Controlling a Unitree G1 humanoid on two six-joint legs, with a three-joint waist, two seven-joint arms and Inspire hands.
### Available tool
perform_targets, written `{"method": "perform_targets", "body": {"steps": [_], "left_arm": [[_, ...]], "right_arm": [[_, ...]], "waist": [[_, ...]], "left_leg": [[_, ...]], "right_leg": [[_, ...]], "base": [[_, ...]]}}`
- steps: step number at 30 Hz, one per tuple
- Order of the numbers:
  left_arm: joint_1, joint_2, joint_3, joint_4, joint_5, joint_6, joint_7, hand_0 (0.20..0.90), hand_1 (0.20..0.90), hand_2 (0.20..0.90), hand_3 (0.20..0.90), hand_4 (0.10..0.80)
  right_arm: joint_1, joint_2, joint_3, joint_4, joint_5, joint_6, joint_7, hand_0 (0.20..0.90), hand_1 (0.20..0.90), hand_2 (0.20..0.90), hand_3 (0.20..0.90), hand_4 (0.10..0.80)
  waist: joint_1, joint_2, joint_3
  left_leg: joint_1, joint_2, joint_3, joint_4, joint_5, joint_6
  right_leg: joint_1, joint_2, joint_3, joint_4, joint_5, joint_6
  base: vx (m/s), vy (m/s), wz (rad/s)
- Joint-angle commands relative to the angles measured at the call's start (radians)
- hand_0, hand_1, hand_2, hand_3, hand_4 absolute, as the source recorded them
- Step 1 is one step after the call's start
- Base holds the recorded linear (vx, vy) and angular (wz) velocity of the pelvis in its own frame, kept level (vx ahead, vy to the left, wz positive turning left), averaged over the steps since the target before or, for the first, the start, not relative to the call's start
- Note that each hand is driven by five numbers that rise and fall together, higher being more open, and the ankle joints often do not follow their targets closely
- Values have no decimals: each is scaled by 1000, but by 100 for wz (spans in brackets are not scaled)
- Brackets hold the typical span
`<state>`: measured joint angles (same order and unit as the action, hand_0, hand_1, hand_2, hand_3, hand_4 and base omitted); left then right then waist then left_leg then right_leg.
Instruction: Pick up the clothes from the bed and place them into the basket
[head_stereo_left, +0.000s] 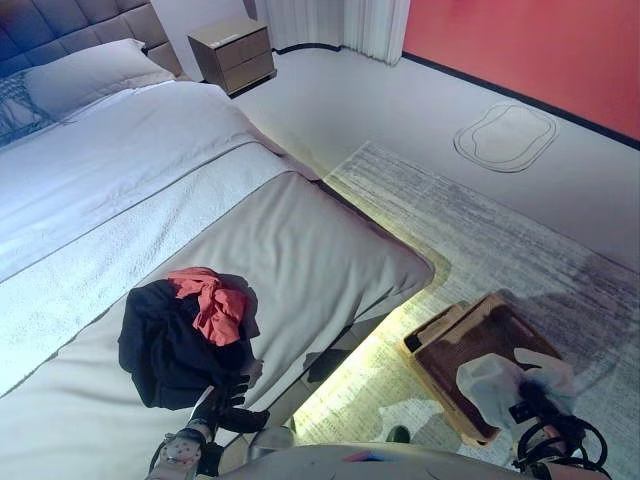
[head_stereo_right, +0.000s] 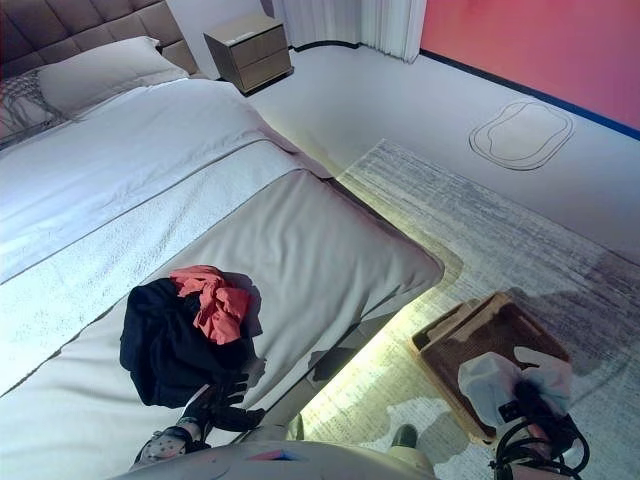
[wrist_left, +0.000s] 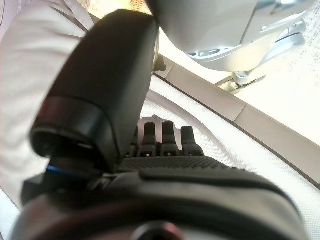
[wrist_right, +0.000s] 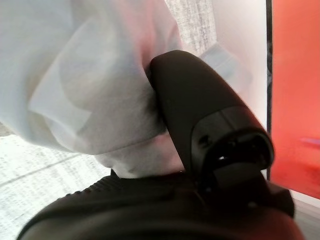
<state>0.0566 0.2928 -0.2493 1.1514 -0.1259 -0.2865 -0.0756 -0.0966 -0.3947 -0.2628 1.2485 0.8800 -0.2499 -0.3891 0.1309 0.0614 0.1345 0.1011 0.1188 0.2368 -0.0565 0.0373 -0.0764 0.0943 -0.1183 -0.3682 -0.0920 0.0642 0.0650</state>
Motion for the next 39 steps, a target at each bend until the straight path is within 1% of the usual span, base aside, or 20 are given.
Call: {"method": "perform_targets", "body": {"steps": [1,8,20,21,22,27,32,39], "left_arm": [[-46,31,-32,-18,-5,-40,-1,900,900,900,900,800],[-31,31,-27,-27,-6,-37,-1,900,900,900,900,800],[-22,34,-25,-17,-8,-42,-1,900,900,900,900,800],[-21,34,-25,-17,-8,-41,0,900,900,900,900,800],[-20,35,-25,-16,-8,-39,-2,900,900,900,900,800],[-26,38,-32,-14,-15,-30,-14,900,900,900,900,800],[-25,38,-35,-13,-16,-27,-16,900,900,900,900,800],[-24,39,-33,-12,-15,-14,-20,900,900,900,900,800]], "right_arm": [[-73,-105,-23,-32,-59,-60,6,300,300,300,200,100],[-75,-114,1,-96,-79,-64,70,300,300,300,200,100],[-70,-125,-4,-118,-97,-47,68,300,300,300,200,100],[-71,-126,-5,-121,-101,-42,55,862,862,862,856,756],[-72,-131,-7,-121,-98,-36,45,900,900,900,900,800],[-83,-143,-14,-109,-101,-26,23,900,900,900,900,800],[-86,-149,-19,-108,-100,-17,30,900,900,900,900,800],[-78,-137,-17,-103,-101,-19,28,900,900,900,900,800]], "waist": [[2,-28,-17],[2,-31,-15],[-1,-35,-16],[-2,-35,-16],[-2,-35,-16],[-2,-33,-16],[-6,-32,-16],[-10,-31,-18]], "left_leg": [[-74,-43,-57,-12,33,-15],[-65,-41,-60,-14,28,-16],[-41,-45,-68,-20,15,-13],[-39,-45,-68,-21,13,-12],[-36,-45,-69,-22,12,-12],[-29,-46,-73,-24,7,-12],[-23,-47,-73,-26,2,-10],[-15,-51,-74,-31,-4,-7]], "right_leg": [[27,-3,-30,41,-33,21],[34,-3,-35,41,-37,21],[46,-4,-38,47,-45,22],[47,-4,-38,47,-46,22],[48,-4,-38,47,-46,22],[50,-6,-40,48,-46,24],[49,-7,-40,49,-46,25],[49,-8,-37,47,-44,29]], "base": [[0,0,0],[10,1,0],[31,-3,5],[0,0,0],[33,-7,3],[18,0,4],[3,-1,2],[0,0,0]]}}
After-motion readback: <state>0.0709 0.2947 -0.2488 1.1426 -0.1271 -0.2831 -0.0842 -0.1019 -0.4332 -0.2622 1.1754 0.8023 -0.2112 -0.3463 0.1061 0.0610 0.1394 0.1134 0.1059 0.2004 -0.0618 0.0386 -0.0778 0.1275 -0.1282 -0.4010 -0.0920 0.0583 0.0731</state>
